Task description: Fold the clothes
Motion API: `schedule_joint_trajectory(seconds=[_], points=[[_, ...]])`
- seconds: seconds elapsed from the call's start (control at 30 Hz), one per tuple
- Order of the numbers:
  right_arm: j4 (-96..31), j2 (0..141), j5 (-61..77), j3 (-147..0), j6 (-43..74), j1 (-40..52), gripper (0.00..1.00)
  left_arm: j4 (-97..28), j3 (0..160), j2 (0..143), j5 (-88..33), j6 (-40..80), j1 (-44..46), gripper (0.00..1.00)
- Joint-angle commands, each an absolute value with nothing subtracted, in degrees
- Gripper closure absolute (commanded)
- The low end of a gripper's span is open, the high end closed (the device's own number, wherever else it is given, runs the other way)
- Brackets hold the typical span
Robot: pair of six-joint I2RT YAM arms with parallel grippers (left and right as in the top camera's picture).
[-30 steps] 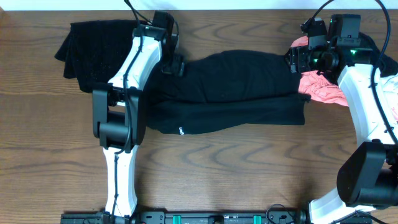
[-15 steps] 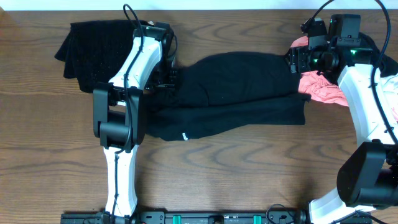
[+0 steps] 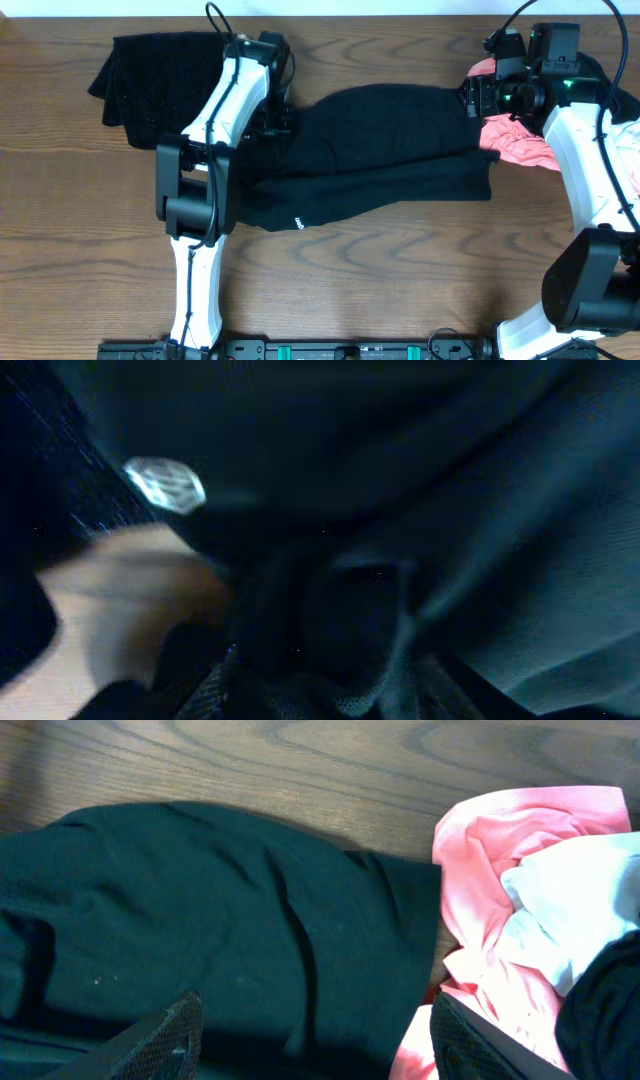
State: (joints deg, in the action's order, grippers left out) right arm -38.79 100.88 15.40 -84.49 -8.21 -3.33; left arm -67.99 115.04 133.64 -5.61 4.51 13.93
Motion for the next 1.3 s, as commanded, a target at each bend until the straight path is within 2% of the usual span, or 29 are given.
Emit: schedule_joint_trajectory(seconds=[0.0, 0.5, 1.27], points=[[-38.94, 101.38, 14.76, -85.65, -9.1, -2.66, 0.3, -66.81, 118.58, 132.6, -5.32, 5.02, 13.72, 0.44], [-39.27, 105.36, 15.29, -85.58, -9.08, -2.28, 0.3, -50.7, 118.19, 132.92, -4.51, 6.87, 9.37, 0.43], [-37.91, 105.41, 15.27, -85.58, -9.08, -1.8, 0.3, -50.39, 117.08, 138.41, -7.53, 7.84, 9.08, 0.43]])
